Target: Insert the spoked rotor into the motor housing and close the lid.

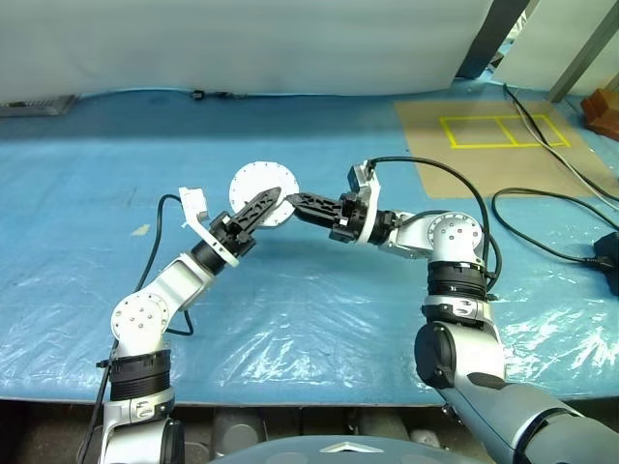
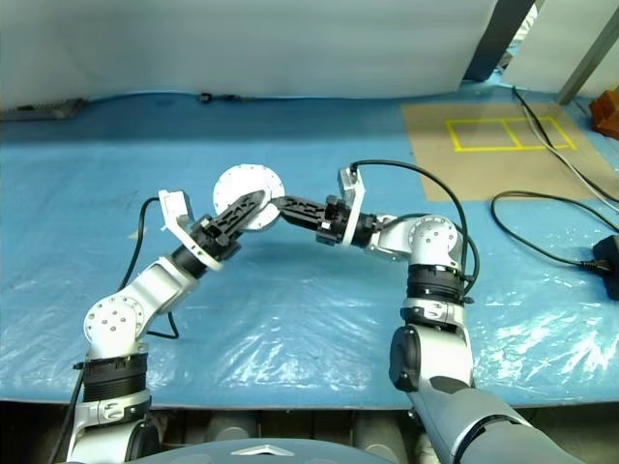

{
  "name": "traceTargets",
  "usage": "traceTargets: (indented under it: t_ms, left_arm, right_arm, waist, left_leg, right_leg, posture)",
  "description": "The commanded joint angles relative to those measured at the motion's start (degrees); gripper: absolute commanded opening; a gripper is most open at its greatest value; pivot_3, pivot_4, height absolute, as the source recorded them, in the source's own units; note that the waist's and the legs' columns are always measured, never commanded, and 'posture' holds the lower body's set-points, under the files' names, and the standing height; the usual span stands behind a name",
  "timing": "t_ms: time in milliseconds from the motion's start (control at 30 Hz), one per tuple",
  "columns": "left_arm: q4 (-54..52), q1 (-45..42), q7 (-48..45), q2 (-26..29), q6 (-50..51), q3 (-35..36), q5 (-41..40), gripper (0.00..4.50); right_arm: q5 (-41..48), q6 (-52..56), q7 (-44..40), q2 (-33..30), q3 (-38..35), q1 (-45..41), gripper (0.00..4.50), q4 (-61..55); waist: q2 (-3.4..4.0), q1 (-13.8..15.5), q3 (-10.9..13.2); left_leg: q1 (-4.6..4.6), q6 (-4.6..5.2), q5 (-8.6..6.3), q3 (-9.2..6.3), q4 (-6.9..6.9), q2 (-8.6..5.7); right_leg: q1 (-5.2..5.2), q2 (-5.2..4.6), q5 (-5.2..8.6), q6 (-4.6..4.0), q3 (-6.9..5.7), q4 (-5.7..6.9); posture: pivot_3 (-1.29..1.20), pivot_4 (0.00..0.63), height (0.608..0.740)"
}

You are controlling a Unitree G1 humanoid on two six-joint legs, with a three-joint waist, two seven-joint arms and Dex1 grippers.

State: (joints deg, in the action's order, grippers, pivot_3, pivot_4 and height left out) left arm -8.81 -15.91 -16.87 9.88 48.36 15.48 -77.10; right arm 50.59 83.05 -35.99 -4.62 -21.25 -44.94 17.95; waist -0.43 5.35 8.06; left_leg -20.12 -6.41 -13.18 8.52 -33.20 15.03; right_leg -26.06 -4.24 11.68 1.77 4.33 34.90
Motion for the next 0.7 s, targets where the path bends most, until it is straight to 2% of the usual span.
traceTargets:
  t_ms: [33, 100, 400, 567, 700]
  left_arm:
    - [-1.6, -2.1, 0.8, 0.0, -1.8, 0.7, -0.1, 2.66]
    - [-1.5, -2.5, 1.1, 0.2, -2.7, 1.7, -0.1, 2.66]
    - [1.1, -3.8, 3.3, 3.7, -6.8, 9.1, -0.4, 2.66]
    - [4.1, -3.7, 5.2, 5.9, -11.0, 12.8, 3.7, 2.66]
    - [11.3, -4.7, 9.0, 9.1, -17.0, 15.7, 12.2, 2.66]
  right_arm:
    - [1.4, 0.8, -0.3, 0.1, 2.1, -0.5, 2.6, -1.4]
    - [1.8, 1.1, -0.7, -0.4, 1.9, -0.7, 3.23, -0.5]
    - [0.9, -0.8, -1.4, -3.8, 2.1, -0.3, 3.23, 2.1]
    - [0.2, -1.7, -1.6, -4.6, 3.6, 0.5, 3.23, 2.5]
    - [-0.5, -2.6, -1.5, -4.4, 5.1, 1.1, 3.23, 1.9]
  waist:
    - [0.0, 0.0, 0.0]
    - [0.0, 0.0, 0.0]
    - [-0.04, 0.0, 0.0]
    - [-0.14, 0.0, 0.0]
    - [-0.2, -0.1, 0.0]
  left_leg:
    - [0.01, 0.0, 0.0, 0.0, 0.0, 0.0]
    - [0.01, 0.0, 0.0, 0.0, -0.01, 0.0]
    - [0.01, 0.0, 0.0, -0.02, -0.04, 0.0]
    - [0.02, 0.01, 0.01, -0.03, -0.07, 0.0]
    - [0.04, 0.01, 0.01, -0.05, -0.08, 0.0]
  right_leg:
    - [0.0, 0.0, 0.0, 0.0, 0.0, 0.0]
    - [0.0, 0.0, 0.0, 0.01, 0.0, 0.0]
    - [0.02, 0.01, -0.01, 0.02, 0.0, 0.0]
    - [0.04, 0.01, -0.02, 0.02, -0.01, 0.0]
    - [0.05, 0.01, -0.02, 0.03, -0.02, 0.02]
  posture:
    - [0.0, 0.15, 0.74]
    - [0.0, 0.15, 0.74]
    - [0.0, 0.15, 0.74]
    - [0.0, 0.15, 0.74]
    - [0.0, 0.15, 0.74]
